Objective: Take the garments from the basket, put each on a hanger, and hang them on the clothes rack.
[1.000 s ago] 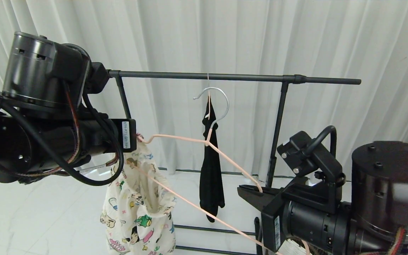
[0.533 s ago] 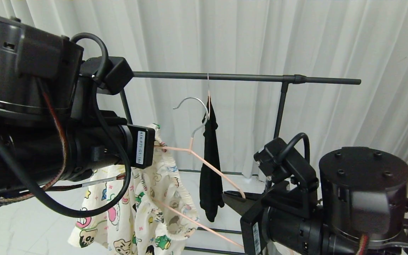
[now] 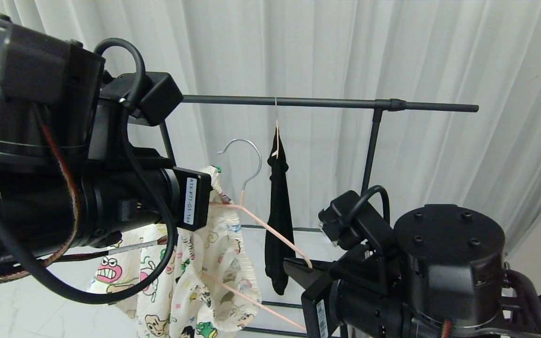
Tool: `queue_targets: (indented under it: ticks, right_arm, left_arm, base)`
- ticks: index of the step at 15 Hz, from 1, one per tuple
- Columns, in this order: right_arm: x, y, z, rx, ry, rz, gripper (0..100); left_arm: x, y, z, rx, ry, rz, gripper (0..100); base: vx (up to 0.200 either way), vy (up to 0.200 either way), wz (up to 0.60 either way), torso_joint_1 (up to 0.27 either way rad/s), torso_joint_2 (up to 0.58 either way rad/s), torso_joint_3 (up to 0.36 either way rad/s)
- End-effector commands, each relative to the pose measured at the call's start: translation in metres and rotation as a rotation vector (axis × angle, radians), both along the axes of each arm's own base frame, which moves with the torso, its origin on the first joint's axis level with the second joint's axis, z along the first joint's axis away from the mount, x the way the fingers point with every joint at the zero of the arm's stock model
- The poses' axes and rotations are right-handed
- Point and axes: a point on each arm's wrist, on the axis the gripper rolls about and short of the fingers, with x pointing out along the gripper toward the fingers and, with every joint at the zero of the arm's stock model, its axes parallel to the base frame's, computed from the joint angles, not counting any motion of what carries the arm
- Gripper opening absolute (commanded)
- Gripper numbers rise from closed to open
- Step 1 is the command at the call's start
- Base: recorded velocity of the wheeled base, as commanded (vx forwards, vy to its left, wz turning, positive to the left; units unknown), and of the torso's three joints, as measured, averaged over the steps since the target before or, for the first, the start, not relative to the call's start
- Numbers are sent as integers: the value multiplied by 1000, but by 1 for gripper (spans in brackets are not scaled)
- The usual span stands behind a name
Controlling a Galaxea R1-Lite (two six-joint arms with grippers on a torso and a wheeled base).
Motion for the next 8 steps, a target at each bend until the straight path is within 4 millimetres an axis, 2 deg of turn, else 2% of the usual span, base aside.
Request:
queue_targets:
  ticks: [1, 4, 5, 8]
  right_arm:
    - [0, 1, -2, -5, 3, 0, 0]
    - [0, 1, -1, -1, 5, -5, 0]
    - [0, 1, -1, -2, 4, -7, 0]
    - [2, 0, 0, 6, -13, -63, 0]
  left_arm:
    - [-3, 3, 1, 3, -7, -5, 0]
    - [-11, 4, 0, 38, -23, -62, 0]
    - [-12, 4, 0, 36, -23, -70, 100]
    - [-19, 11, 1, 62, -46, -89, 100]
  base:
    - [0, 0, 0, 0, 0, 0]
    - [0, 0, 0, 0, 0, 0]
    - [0, 0, 0, 0, 0, 0]
    - [0, 0, 0, 0, 0, 0]
